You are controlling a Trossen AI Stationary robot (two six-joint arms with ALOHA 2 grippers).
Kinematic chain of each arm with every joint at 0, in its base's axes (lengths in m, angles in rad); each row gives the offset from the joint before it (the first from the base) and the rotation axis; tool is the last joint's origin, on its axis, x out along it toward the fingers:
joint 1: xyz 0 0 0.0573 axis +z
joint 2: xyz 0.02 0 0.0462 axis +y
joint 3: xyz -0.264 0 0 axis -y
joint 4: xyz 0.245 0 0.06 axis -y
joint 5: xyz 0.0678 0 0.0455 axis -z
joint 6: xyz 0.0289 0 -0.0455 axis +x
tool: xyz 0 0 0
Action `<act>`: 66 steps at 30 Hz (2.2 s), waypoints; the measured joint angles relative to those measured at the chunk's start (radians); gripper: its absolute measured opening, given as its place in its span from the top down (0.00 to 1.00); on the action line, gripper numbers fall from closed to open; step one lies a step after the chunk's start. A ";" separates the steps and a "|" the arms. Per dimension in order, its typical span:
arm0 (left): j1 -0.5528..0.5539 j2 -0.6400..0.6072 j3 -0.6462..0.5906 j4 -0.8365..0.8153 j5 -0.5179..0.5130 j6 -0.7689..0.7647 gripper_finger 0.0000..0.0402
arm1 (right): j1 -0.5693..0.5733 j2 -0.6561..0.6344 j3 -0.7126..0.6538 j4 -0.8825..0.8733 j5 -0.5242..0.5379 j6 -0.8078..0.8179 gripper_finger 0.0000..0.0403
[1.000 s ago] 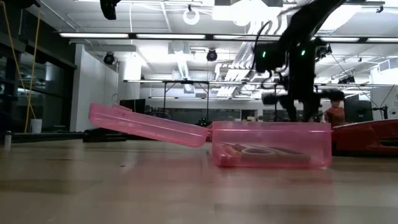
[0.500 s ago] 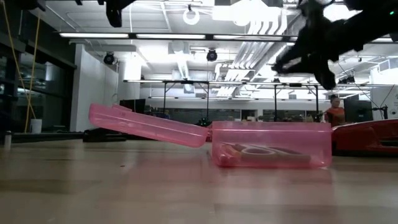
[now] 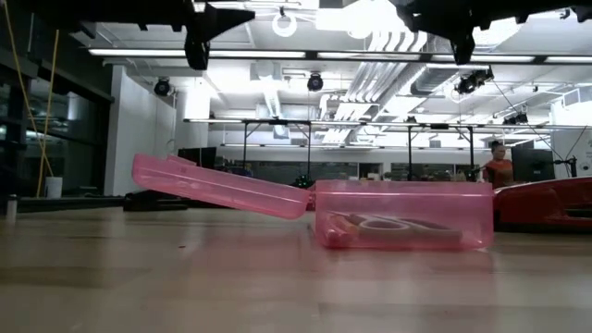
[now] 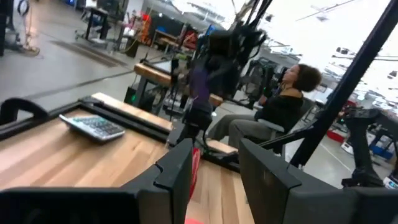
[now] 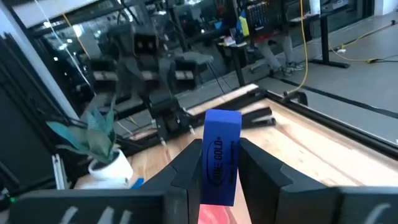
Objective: Pack school essentials
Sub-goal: Put the right blue eraser into the pink supply box, then put the small green eraser into the pink supply box
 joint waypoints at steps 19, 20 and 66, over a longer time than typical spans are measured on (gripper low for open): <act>0.000 0.015 -0.001 0.099 0.038 0.003 0.71 | 0.000 0.136 0.024 -0.002 -0.141 0.084 0.80; 0.000 0.011 -0.001 0.105 0.040 0.003 0.71 | 0.000 0.175 0.034 -0.003 -0.155 0.096 0.80; 0.037 -0.026 0.114 -0.173 0.167 0.167 0.71 | -0.015 0.458 0.171 -0.125 -0.138 0.147 0.46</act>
